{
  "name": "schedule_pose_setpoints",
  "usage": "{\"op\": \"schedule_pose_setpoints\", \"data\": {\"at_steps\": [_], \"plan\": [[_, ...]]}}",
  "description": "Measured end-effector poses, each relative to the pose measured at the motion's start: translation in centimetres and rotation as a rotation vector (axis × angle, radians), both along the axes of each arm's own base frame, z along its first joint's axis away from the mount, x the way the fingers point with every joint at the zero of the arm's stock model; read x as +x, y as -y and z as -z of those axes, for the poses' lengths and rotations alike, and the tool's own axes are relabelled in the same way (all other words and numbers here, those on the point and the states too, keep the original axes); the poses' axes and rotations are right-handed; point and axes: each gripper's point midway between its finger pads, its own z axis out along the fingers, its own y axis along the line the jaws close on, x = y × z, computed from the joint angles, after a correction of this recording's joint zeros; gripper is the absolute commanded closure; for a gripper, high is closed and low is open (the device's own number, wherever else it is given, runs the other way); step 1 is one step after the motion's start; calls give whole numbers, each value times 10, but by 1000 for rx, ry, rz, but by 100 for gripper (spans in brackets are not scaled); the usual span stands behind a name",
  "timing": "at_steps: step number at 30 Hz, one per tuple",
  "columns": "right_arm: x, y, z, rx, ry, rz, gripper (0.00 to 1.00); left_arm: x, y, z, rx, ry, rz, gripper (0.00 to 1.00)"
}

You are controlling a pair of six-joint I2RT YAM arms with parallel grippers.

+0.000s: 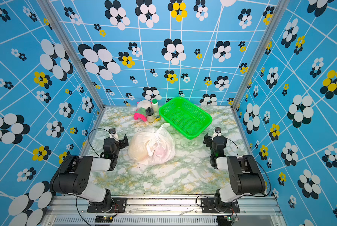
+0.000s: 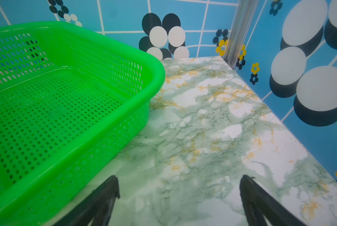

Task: Untie the knot of the plastic bag and take out the fruit
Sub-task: Untie the plastic bag at the center of the table.

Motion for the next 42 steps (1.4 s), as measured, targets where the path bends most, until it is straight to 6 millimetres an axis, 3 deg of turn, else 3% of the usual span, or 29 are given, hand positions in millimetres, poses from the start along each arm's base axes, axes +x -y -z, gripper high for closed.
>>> {"op": "schedule_pose_setpoints", "data": {"at_steps": [30, 33, 35, 37, 40, 42], "plan": [[0, -1, 0, -1, 0, -3, 1, 0, 0, 0, 0, 0, 1, 1], [-6, -6, -9, -42, -8, 13, 1, -5, 4, -4, 39, -26, -9, 1], [-13, -22, -33, -54, 28, -12, 1, -10, 17, -29, 50, -25, 7, 1], [-23, -32, -72, -1, 118, -22, 1, -11, 28, -77, 13, 34, 28, 1], [-46, -25, -122, 168, 250, 33, 1, -21, 32, -150, -113, 128, 35, 1], [-66, -19, -144, 292, 304, 75, 1, -35, 39, -186, -190, 182, 80, 1]]}}
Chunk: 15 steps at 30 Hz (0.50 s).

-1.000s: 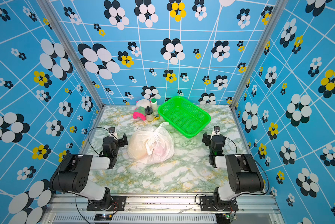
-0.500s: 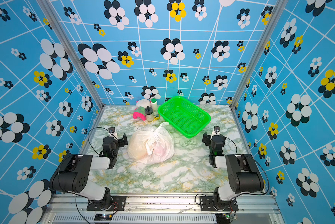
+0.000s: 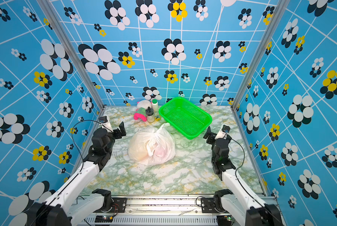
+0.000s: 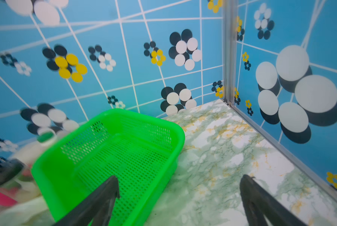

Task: Untie the knot of the plastic bag and take out the fruit
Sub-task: Untie the plastic bag at the center of the table.

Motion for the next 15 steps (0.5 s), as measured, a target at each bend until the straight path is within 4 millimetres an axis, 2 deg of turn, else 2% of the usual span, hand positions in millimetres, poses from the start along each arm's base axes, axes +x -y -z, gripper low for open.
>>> {"op": "schedule_pose_setpoints", "data": {"at_steps": [1, 3, 6, 8, 10, 13, 15], "plan": [[-12, 4, -10, 61, 32, 16, 1, -9, 3, -10, -36, 17, 23, 1], [-30, 7, -23, 130, 77, 16, 1, -25, 3, -11, -116, 12, 36, 1], [-41, -1, -33, 188, 107, -48, 1, -44, -19, 12, -255, -43, -36, 1], [-40, -7, -28, 226, 65, -74, 1, -54, -28, 27, -327, -68, -62, 1], [-32, -14, -20, 252, -14, -93, 2, -64, -25, 35, -390, -72, -42, 1], [-13, -38, -11, 272, -151, -193, 14, -73, -11, 31, -436, -59, 36, 1], [1, -61, -10, 290, -210, -285, 12, -77, 1, 25, -438, -52, 96, 1]]}}
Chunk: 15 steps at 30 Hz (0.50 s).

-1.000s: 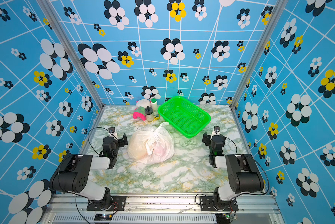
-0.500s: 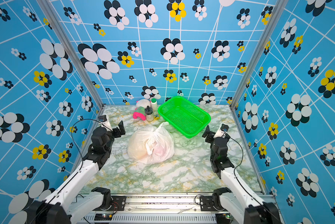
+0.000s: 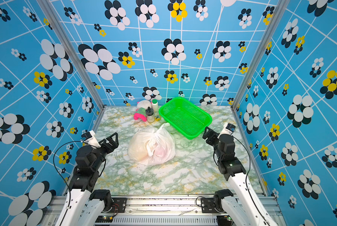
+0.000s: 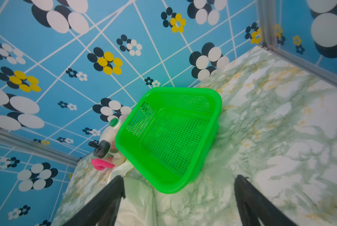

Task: Untie the knot of the plastic bag and take out the fruit
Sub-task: Untie the plastic bag at the center of the table.

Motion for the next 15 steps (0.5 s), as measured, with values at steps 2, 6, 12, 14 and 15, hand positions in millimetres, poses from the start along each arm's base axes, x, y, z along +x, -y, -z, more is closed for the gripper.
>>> {"op": "schedule_pose_setpoints", "data": {"at_steps": [2, 6, 12, 14, 15], "plan": [[6, -31, 6, 0, -36, -109, 8, -3, 21, -1, 11, 1, 86, 1], [-7, -127, 16, -92, -88, -394, 14, -14, 87, 3, 85, -11, 327, 4], [-10, -222, 14, -201, -100, -635, 23, -24, 159, 22, 278, -51, 532, 19], [-10, -244, 22, -231, -116, -685, 25, -21, 167, 33, 321, -75, 540, 20], [-9, -253, 28, -243, -131, -704, 25, -18, 169, 39, 339, -91, 538, 20]]}}
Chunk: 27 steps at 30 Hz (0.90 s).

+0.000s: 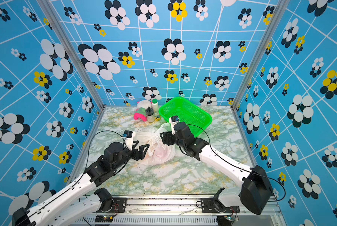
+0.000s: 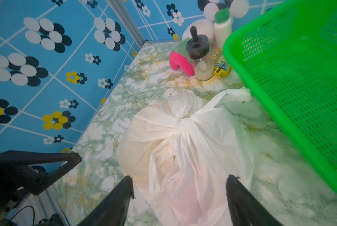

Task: Untie the knot of the plastic bag and take out the fruit
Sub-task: Untie the plastic bag at the center of the table.

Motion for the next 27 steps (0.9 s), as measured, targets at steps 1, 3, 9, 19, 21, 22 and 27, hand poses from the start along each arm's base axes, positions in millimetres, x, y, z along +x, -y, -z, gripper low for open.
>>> {"op": "schedule_pose_setpoints", "data": {"at_steps": [1, 3, 9, 19, 21, 22, 27], "plan": [[2, -7, 7, -17, -14, -15, 26, 3, 1, 6, 18, -12, -9, 20], [6, -14, 22, -46, -41, -27, 26, 9, 2, 15, 51, -33, -25, 19], [20, -29, 56, -120, -104, -36, 32, 41, 2, 33, 103, -110, -95, 24], [53, -44, 89, -275, -130, -11, 32, 64, -23, 55, 72, -205, -180, 17], [56, -46, 95, -307, -136, -12, 32, 65, -25, 55, 74, -205, -182, 16], [57, -47, 98, -319, -137, -11, 32, 66, -27, 55, 79, -205, -186, 16], [54, -52, 108, -365, -144, -30, 33, 65, -35, 61, 109, -220, -198, 16]]}}
